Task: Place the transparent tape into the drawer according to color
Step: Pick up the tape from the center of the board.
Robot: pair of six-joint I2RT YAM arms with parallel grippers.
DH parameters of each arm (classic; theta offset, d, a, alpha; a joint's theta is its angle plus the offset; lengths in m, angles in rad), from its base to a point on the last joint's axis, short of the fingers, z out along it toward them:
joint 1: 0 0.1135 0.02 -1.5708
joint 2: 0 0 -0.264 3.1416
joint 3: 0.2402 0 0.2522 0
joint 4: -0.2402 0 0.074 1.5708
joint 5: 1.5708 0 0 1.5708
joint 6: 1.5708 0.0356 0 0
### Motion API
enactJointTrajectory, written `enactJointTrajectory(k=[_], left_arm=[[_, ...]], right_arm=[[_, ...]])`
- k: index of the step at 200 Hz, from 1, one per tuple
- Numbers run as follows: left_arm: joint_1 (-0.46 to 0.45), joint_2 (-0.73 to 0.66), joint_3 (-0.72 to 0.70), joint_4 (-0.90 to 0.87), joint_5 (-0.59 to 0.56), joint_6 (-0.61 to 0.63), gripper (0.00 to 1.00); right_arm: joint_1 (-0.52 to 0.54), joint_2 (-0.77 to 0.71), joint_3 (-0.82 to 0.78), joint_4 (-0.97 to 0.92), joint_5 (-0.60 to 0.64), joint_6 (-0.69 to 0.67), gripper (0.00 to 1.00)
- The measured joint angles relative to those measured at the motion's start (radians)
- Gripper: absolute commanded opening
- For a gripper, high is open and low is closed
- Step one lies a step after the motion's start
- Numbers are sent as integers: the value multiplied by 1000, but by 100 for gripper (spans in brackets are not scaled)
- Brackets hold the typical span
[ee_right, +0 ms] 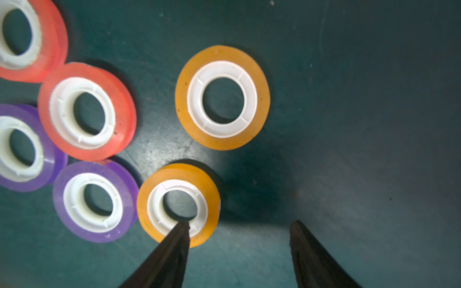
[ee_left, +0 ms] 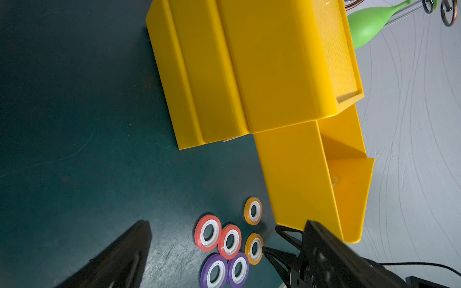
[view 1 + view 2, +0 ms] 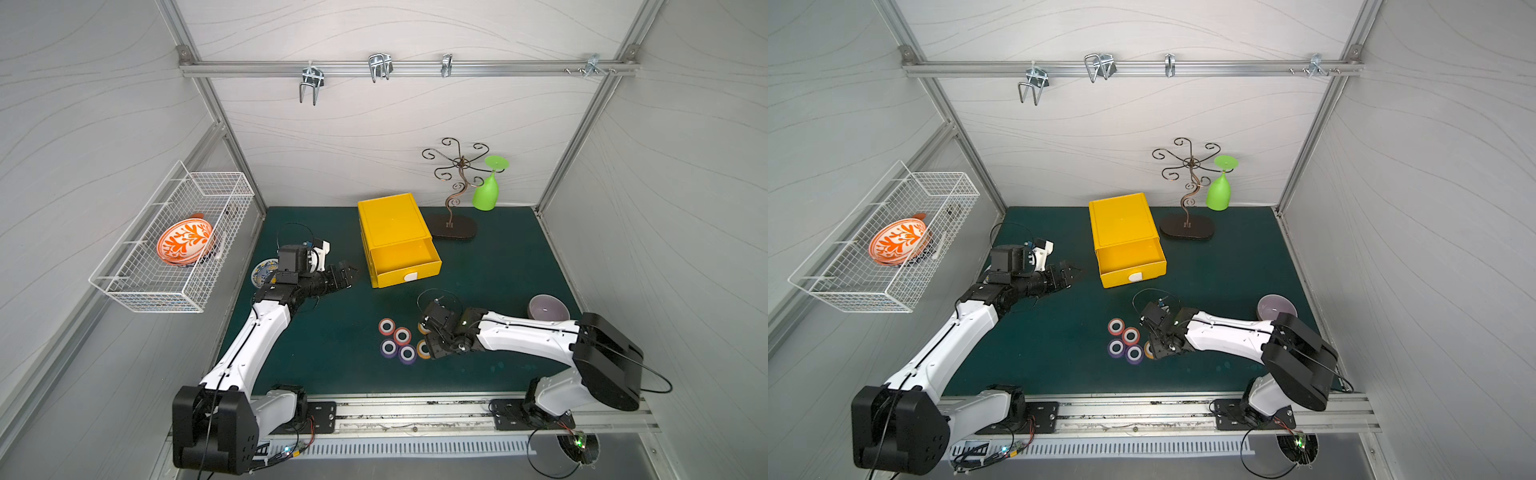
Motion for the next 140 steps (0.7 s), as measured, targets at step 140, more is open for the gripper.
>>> enactJointTrajectory(k=[140], left_arm=[[0,-17,-25,-4,14,-4,100]], right_arm=[[19,114,62,-7,0,6,39]])
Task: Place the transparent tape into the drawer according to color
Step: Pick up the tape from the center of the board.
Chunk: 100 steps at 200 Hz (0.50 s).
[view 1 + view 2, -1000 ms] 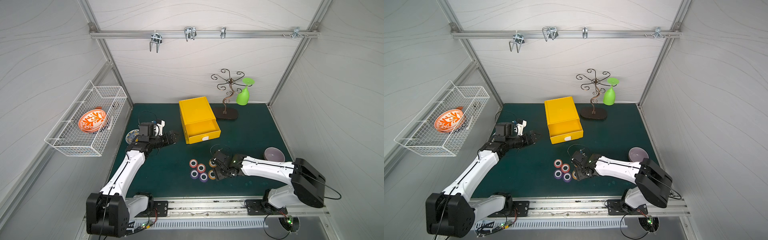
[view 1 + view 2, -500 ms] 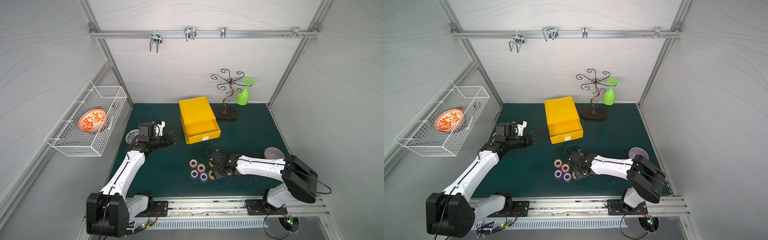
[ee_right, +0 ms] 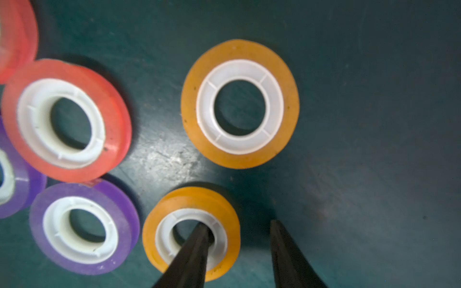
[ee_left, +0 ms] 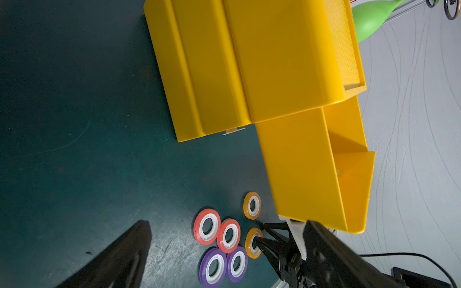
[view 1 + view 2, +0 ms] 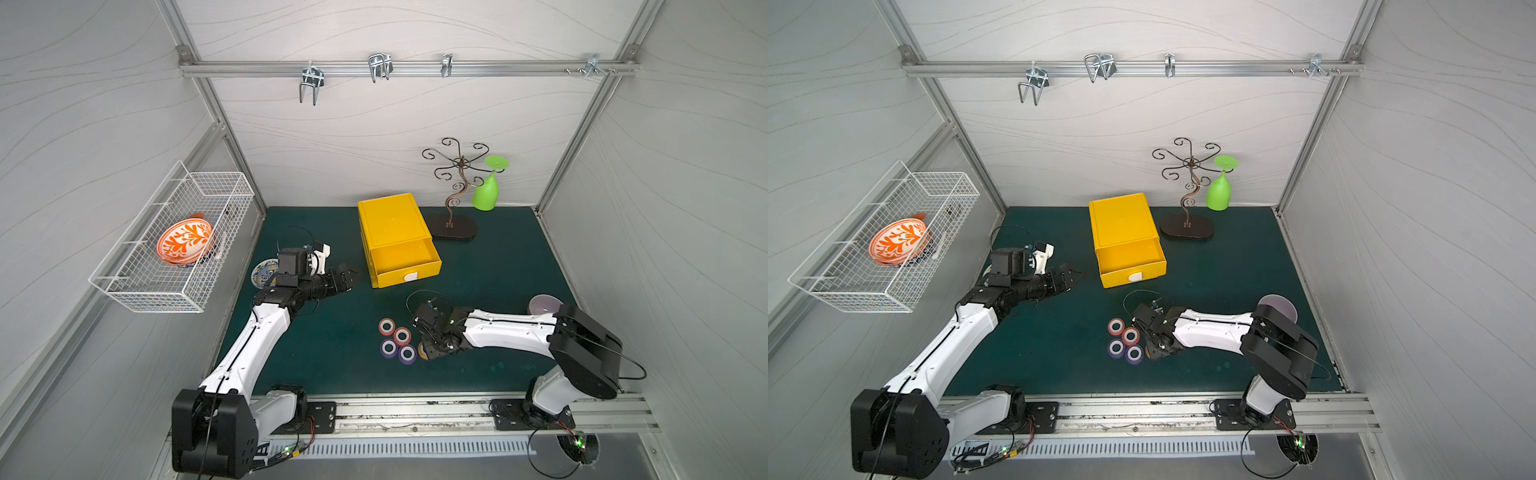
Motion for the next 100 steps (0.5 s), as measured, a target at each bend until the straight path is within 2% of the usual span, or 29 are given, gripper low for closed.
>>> enactJointTrajectory(k=[72,100], left_arm=[[0,-1,-2,-3,9,0,100],[0,-2,-2,-4,11,0,100]], right_arm=[[5,47,52,-36,-13,0,18],[5,53,61,-48,-12,0,6]])
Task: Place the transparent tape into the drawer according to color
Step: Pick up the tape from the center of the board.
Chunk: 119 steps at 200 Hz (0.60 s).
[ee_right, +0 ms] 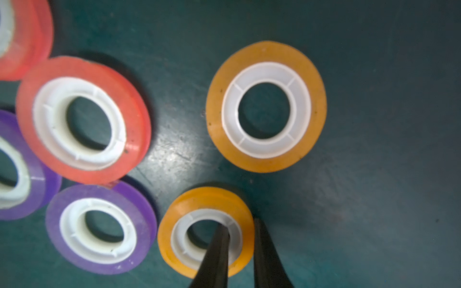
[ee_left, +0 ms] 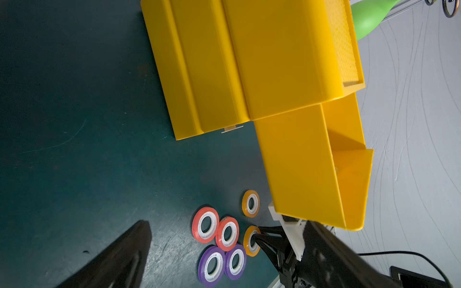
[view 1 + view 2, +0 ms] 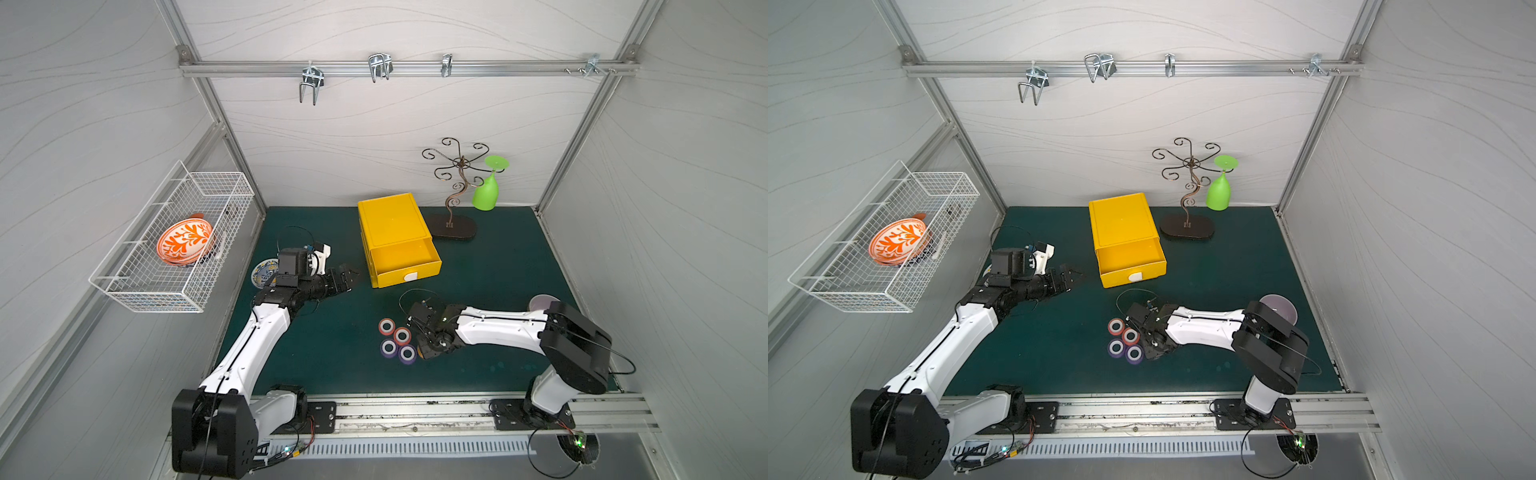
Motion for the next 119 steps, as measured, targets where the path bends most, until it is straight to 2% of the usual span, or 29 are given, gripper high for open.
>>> enactJointTrajectory(k=[13,66,119], left_arm=[[0,-2,0,-4,0,0,100],[0,-4,-1,-7,0,0,100],[0,-5,-1,-15,0,0,99]], right_arm=[[0,0,0,0,1,0,0],[2,-8,-5,5,3,0,0],[-2,-103,-42,-23,18,1,0]])
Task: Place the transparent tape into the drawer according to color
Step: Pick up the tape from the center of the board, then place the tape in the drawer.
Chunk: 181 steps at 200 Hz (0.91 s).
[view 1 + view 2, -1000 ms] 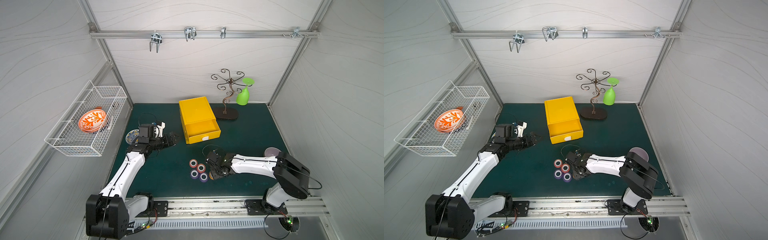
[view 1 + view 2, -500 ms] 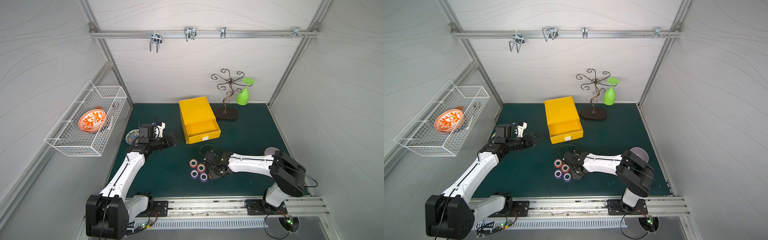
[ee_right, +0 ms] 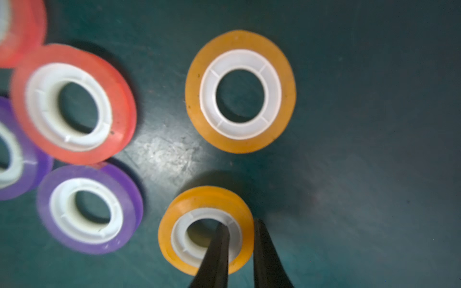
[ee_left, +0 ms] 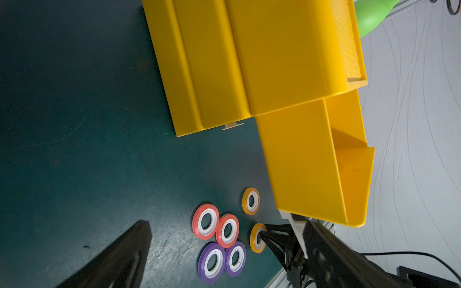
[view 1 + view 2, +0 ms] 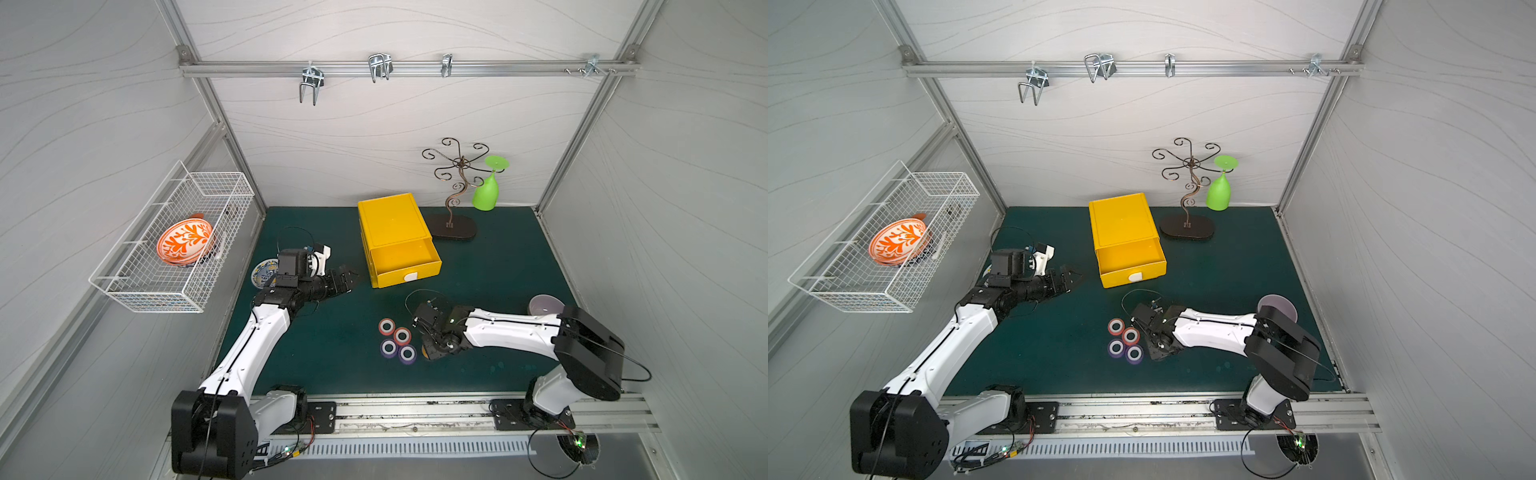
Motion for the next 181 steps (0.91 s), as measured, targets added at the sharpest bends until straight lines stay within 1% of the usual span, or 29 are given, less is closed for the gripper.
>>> enactJointTrajectory(k=[47,82,125,181], left_arm=[[0,0,0,0,1,0,100],[0,0,0,0,11,0,100],[0,0,0,1,29,0,100],[0,0,-6,2,49,-1,100]], right_arm=[[-32,-135,1,-37,8,-1,0],[-73,-234,37,-111,16,-11,0],[-119,-312,178,-180,20,-56,0],[-171,-282,395,-194,27,-151,0]])
